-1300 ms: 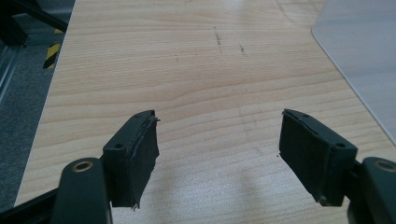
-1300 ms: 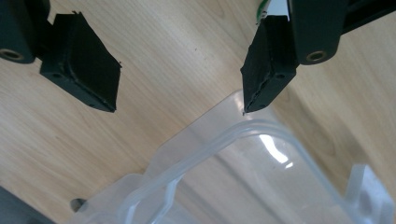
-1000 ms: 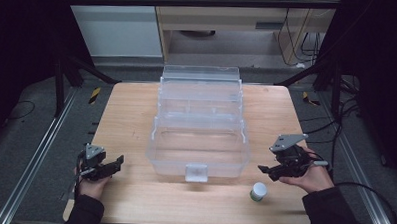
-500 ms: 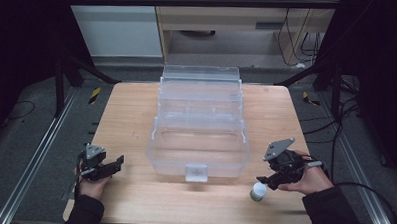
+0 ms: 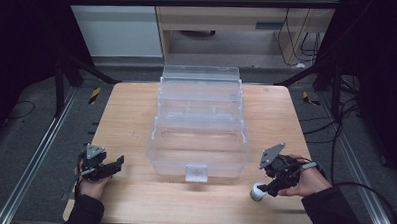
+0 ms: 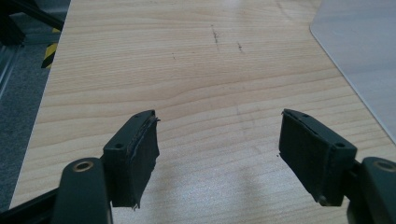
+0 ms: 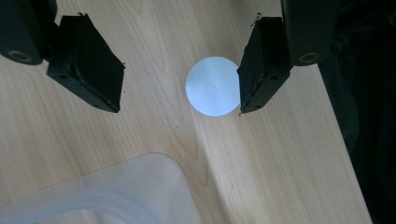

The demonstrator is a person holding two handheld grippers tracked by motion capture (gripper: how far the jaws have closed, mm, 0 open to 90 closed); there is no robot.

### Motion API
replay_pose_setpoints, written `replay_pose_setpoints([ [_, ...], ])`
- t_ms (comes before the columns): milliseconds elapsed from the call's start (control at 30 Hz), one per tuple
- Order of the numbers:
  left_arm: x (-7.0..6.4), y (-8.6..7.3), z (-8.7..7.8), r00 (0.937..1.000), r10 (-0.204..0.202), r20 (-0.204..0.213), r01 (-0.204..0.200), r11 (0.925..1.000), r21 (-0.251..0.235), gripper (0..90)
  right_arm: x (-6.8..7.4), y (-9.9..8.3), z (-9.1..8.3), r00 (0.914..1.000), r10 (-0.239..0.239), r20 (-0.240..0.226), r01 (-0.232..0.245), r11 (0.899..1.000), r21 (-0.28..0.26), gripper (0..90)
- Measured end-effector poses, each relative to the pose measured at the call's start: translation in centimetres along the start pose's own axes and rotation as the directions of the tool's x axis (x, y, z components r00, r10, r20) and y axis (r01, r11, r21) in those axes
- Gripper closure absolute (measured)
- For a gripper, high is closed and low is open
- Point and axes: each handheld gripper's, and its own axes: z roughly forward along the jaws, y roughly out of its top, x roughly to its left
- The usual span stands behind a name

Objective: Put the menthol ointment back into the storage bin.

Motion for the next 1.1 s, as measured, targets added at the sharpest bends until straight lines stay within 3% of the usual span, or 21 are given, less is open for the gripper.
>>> replay_pose_setpoints([
  [300, 0.0, 0.0, 0.0, 1.0, -0.001, -0.003, 0.001, 1.0, -0.001, 27.6, 0.3, 0.1, 0.7, 0.9989, -0.033, -0.032, 0.034, 0.999, 0.032, 33.6],
  [600, 0.0, 0.0, 0.0, 1.0, 0.0, -0.003, 0.0, 1.0, 0.0, 27.6, 0.5, -0.1, 1.3, 0.9977, -0.035, -0.058, 0.038, 0.997, 0.06, 36.6],
  [767, 0.0, 0.0, 0.0, 1.0, -0.001, -0.001, 0.001, 1.0, 0.0, 27.6, 0.8, -0.1, 2.0, 0.9945, -0.069, -0.079, 0.076, 0.993, 0.089, 40.0],
  [1100, 0.0, 0.0, 0.0, 1.0, 0.003, 0.0, -0.003, 1.0, 0.001, 27.7, 1.0, 0.0, 3.0, 0.9916, -0.089, -0.094, 0.101, 0.987, 0.129, 43.5],
])
